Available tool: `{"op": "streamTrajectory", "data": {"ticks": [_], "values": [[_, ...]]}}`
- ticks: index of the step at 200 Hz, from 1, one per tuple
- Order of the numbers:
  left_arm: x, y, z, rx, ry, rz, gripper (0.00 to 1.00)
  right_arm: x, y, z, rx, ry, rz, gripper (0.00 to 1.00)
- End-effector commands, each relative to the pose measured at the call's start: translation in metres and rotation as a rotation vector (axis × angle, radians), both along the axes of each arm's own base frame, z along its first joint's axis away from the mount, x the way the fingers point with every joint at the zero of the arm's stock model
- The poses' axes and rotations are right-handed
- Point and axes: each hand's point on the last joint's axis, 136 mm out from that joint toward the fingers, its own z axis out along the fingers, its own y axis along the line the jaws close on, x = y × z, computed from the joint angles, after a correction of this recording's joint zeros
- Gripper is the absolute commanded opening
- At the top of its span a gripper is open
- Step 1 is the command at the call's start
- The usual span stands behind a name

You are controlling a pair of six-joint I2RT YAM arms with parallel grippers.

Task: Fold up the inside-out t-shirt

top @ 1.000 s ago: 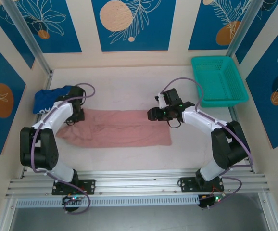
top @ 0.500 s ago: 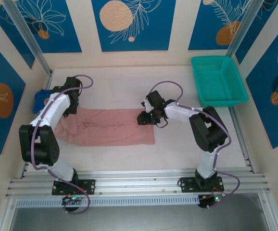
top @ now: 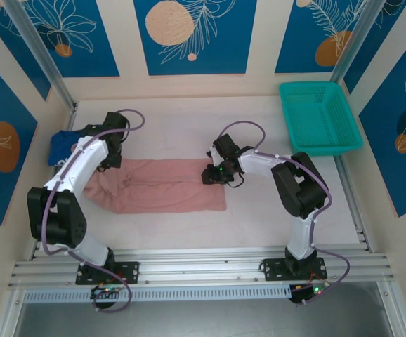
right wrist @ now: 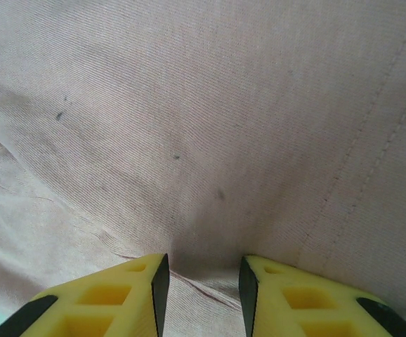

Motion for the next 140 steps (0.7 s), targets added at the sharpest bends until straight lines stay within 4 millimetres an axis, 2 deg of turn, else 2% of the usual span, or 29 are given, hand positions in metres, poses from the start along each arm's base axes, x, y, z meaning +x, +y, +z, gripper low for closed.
{"op": "streamTrajectory", "data": {"ticks": [1, 22, 47, 64, 89, 100, 119, 132, 140], "values": [[-0.016, -0.035, 0.016, -0.078, 0.007, -0.023, 0.00, -0.003, 0.000, -0.008, 0.002, 0.037, 0.003, 0.35], [-0.020, -0.082, 0.017, -0.167, 0.016, -0.056, 0.00, 0.001, 0.005, 0.006, 0.050, 0.020, 0.008, 0.37], [-0.021, -0.154, 0.015, -0.311, 0.027, -0.116, 0.00, 0.006, 0.004, 0.034, 0.119, -0.002, -0.010, 0.41], [-0.023, -0.204, 0.009, -0.373, 0.044, -0.171, 0.00, 0.008, -0.007, 0.053, 0.166, -0.015, -0.051, 0.42], [-0.020, -0.273, -0.012, -0.443, 0.094, -0.243, 0.00, 0.008, -0.041, 0.067, 0.181, -0.021, -0.157, 0.45], [-0.014, -0.306, -0.026, -0.488, 0.114, -0.268, 0.11, 0.007, -0.059, 0.068, 0.167, -0.025, -0.211, 0.46], [-0.008, -0.370, -0.045, -0.613, 0.149, -0.331, 0.41, 0.003, -0.092, 0.063, 0.125, -0.039, -0.298, 0.47], [-0.004, -0.401, -0.045, -0.674, 0.154, -0.376, 0.51, -0.001, -0.112, 0.059, 0.090, -0.049, -0.346, 0.48], [-0.002, -0.413, -0.037, -0.715, 0.147, -0.408, 0.62, -0.001, -0.122, 0.057, 0.076, -0.058, -0.372, 0.49]]}}
